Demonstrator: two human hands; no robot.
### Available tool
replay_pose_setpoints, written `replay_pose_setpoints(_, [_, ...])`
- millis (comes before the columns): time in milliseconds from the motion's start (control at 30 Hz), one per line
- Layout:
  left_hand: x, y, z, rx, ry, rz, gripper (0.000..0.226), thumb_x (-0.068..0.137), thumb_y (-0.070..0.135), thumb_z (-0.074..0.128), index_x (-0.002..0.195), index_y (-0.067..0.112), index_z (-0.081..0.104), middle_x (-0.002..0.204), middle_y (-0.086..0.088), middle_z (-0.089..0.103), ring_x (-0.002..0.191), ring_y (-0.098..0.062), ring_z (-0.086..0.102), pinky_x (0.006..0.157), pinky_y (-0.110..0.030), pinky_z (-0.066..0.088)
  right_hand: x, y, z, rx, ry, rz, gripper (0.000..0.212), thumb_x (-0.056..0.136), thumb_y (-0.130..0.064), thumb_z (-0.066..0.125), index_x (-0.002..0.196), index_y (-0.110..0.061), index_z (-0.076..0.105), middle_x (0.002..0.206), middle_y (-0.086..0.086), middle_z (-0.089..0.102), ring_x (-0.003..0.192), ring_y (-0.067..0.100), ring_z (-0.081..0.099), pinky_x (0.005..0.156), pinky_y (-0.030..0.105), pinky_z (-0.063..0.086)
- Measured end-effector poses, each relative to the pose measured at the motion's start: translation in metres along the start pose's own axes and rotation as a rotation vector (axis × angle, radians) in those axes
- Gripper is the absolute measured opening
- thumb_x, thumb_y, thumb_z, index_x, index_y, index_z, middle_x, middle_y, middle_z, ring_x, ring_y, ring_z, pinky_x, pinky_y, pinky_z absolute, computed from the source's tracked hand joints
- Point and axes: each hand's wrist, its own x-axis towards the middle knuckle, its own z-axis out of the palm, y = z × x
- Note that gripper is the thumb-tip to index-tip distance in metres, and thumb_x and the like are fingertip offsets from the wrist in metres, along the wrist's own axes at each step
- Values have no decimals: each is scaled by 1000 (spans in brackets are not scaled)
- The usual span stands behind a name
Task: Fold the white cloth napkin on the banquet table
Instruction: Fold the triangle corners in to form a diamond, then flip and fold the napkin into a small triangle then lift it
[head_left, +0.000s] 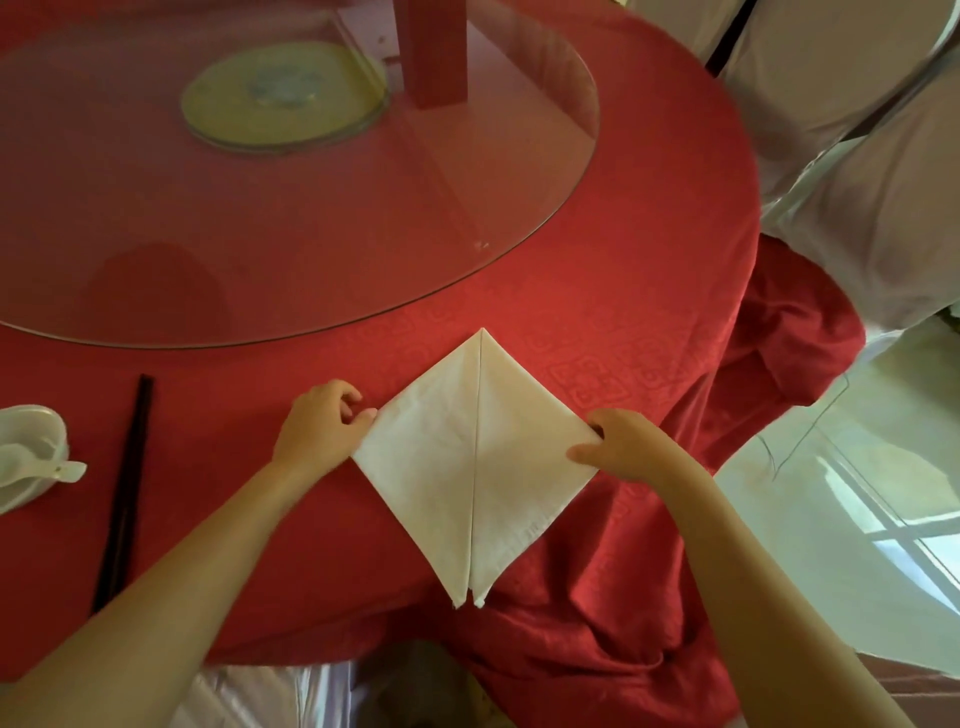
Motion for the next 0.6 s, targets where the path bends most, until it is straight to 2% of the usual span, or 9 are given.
replay_pose_setpoints(67, [4, -1, -8, -44, -188, -3, 18, 87, 35, 59, 93, 18, 63, 89, 1, 63, 81, -15, 56, 62, -26, 39, -7, 4, 5, 90, 50, -10, 21, 81, -23, 63, 70, -14, 48, 78, 4, 52, 75, 21, 47, 64, 30, 34])
replay_pose_setpoints(133, [6, 0, -16, -57, -321, 32, 15, 88, 33, 59, 91, 20, 64, 92, 4, 63, 85, -12, 56, 64, -22, 38, -13, 9, 13, 208, 128, -22, 24, 80, -20, 65, 63, -16, 48, 67, 0, 50, 67, 19, 46, 58, 30, 31])
replay_pose_setpoints(233, [6, 0, -24, -94, -410, 22, 6, 86, 29, 62, 85, 23, 62, 88, 8, 60, 81, -6, 53, 64, -19, 38, -21, 15, 25, 418, 266, 20, 14, 80, -18, 65, 69, -10, 60, 56, -3, 51, 51, 11, 48, 50, 23, 35])
replay_pose_setpoints(333, [3, 1, -28, -211, -481, -65, 11, 85, 23, 64, 90, 15, 58, 86, -1, 59, 76, -14, 57, 57, -23, 49, -24, 16, 34, 559, 362, 88, 18, 80, -15, 64, 63, -18, 60, 51, -5, 54, 38, 0, 50, 47, 19, 38])
replay_pose_setpoints(400, [-1, 2, -32, -309, -539, -143, 18, 84, 19, 66, 99, 12, 58, 91, -8, 63, 77, -17, 63, 50, -23, 54, -24, 13, 36, 654, 394, 128, 24, 80, -12, 64, 60, -22, 57, 55, -4, 56, 44, 1, 54, 52, 23, 47])
replay_pose_setpoints(467, [-3, 1, -33, -385, -565, -177, 15, 84, 14, 66, 98, 9, 61, 94, -12, 65, 81, -21, 66, 51, -26, 57, -24, 12, 37, 724, 407, 154, 21, 81, -10, 64, 63, -21, 59, 61, 0, 58, 48, 7, 58, 56, 24, 54])
replay_pose_setpoints(533, [-5, -1, -31, -457, -518, -191, 5, 86, 11, 62, 89, 7, 64, 90, -13, 65, 78, -21, 66, 51, -26, 58, -24, 12, 37, 769, 409, 168, 16, 80, -9, 64, 66, -17, 62, 66, 5, 61, 54, 14, 62, 61, 30, 57])
replay_pose_setpoints(600, [-10, -3, -24, -513, -434, -234, 8, 89, 10, 58, 84, 6, 62, 87, -14, 64, 75, -21, 65, 49, -25, 57, -25, 11, 39, 807, 403, 176, 14, 78, -8, 66, 68, -16, 63, 68, 8, 63, 61, 21, 64, 65, 36, 58])
